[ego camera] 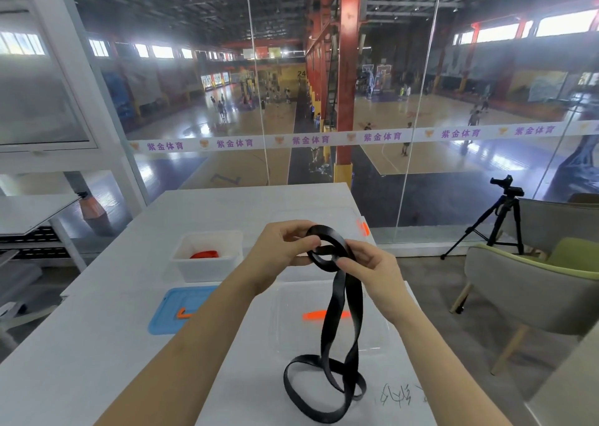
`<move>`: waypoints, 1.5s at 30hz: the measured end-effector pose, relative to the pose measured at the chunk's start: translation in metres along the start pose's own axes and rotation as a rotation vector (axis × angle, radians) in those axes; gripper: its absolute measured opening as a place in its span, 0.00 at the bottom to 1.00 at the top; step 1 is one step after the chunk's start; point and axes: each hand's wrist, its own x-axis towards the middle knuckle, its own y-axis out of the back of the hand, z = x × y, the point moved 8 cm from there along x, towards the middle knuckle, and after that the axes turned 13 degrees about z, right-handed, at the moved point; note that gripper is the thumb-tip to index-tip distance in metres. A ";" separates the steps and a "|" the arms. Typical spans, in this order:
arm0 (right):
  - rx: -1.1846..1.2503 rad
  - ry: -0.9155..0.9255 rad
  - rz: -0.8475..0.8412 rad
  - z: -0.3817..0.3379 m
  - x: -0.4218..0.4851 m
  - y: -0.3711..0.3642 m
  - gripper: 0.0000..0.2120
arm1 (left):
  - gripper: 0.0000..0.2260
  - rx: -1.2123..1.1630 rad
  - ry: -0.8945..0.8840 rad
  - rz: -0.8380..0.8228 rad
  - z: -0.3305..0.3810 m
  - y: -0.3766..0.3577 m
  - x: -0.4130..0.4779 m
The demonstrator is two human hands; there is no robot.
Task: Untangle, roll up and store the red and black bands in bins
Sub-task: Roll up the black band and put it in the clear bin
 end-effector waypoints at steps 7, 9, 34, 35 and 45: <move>-0.052 -0.083 -0.168 0.005 0.002 -0.012 0.13 | 0.09 -0.040 0.008 0.007 0.001 0.002 -0.001; -0.087 -0.066 -0.169 0.004 0.002 -0.010 0.11 | 0.10 0.003 -0.003 -0.033 -0.001 0.002 -0.001; -0.190 0.002 -0.097 -0.017 -0.007 0.007 0.11 | 0.10 0.146 0.019 -0.156 -0.006 -0.006 -0.007; -0.227 0.012 -0.118 -0.019 -0.005 0.007 0.10 | 0.11 0.224 0.010 -0.182 -0.007 -0.004 -0.006; -0.515 0.121 -0.263 -0.051 0.012 -0.002 0.09 | 0.07 0.488 -0.198 -0.203 0.019 -0.019 -0.001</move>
